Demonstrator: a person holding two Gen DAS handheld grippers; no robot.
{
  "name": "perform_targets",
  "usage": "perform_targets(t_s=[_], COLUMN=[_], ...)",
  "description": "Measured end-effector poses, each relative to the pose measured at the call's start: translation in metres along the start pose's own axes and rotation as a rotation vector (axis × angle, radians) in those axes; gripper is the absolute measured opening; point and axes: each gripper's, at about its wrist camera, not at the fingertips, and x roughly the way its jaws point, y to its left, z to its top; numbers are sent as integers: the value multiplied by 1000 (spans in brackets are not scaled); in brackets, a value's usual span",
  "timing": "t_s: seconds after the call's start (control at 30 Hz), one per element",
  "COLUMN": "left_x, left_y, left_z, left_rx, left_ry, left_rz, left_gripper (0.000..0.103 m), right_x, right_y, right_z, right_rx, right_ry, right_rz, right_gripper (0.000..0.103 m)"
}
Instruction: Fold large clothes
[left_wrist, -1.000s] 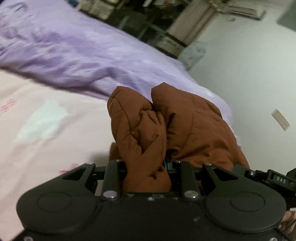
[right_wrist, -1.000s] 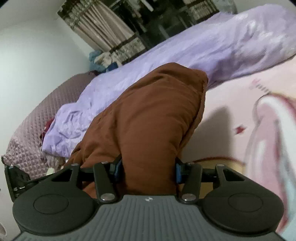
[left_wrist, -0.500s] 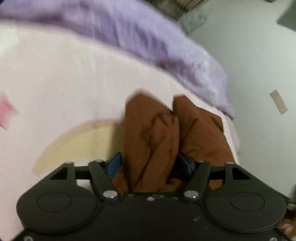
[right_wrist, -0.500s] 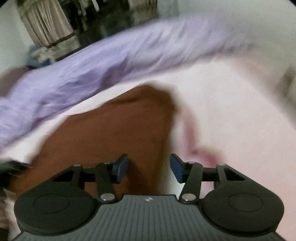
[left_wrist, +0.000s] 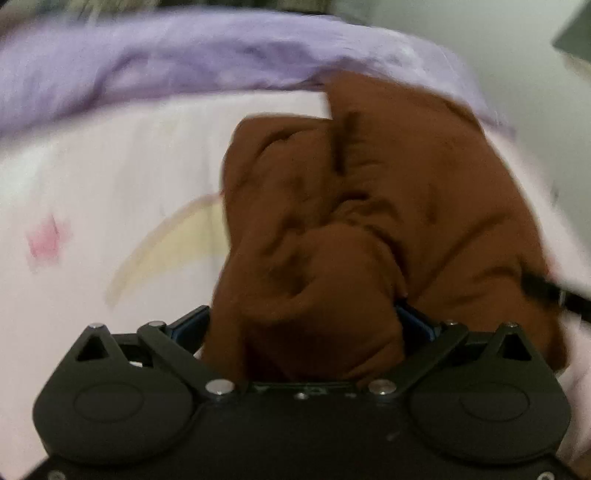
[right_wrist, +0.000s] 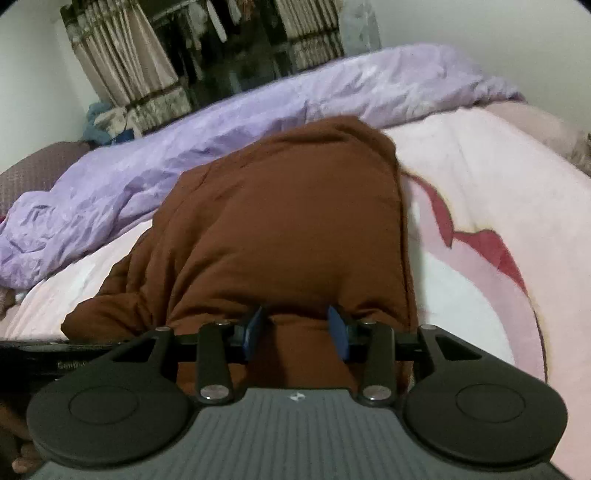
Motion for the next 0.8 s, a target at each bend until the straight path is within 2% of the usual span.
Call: perform_targets(t_s=[0.03, 0.13, 0.23, 0.3, 0.33, 0.37, 0.43, 0.5, 0.57, 0.6, 0.67, 0.73, 0.8], left_x=[-9, -48, -70, -57, -52, -39, -30, -48, -74, -88, -111, -128, -139], left_y=[4, -6, -17, -22, -22, -23, -22, -25, -34, -40, -52, -64, -73], left_z=[2, 2, -12, -17, -24, -25, -27, -27, -27, -28, -30, -34, -37], left_rx=[-22, 56, 103, 138, 152, 153, 107, 93, 130, 150, 181, 203, 212], left_ry=[-16, -129, -184, -160, -123, -85, -78, -100, -139, -148, -173, -194, -204], left_rz=[-18, 30, 39, 67, 95, 108, 107, 116, 131, 143, 167, 180, 195], left_gripper=[103, 103, 103, 103, 103, 103, 103, 103, 103, 103, 103, 103, 103], right_x=[-8, -45, -68, -52, -35, -20, -15, -29, -47, -57, -76, -92, -101], right_y=[3, 12, 11, 2, -4, -9, -13, -10, -6, -5, -3, 1, 5], right_z=[4, 11, 1, -12, -20, -27, -31, -26, -22, -21, -20, -22, -27], right_rx=[-6, -28, -14, 0, 14, 26, 36, 33, 13, 4, -3, -13, -45], right_ry=[-11, -55, -89, -27, 28, 43, 11, -6, -18, -36, -59, -68, -57], right_rz=[-15, -38, -54, -63, -70, -84, -89, -80, -78, -88, -111, -133, -160], right_gripper=[47, 47, 47, 47, 53, 57, 60, 60, 62, 65, 84, 90, 91])
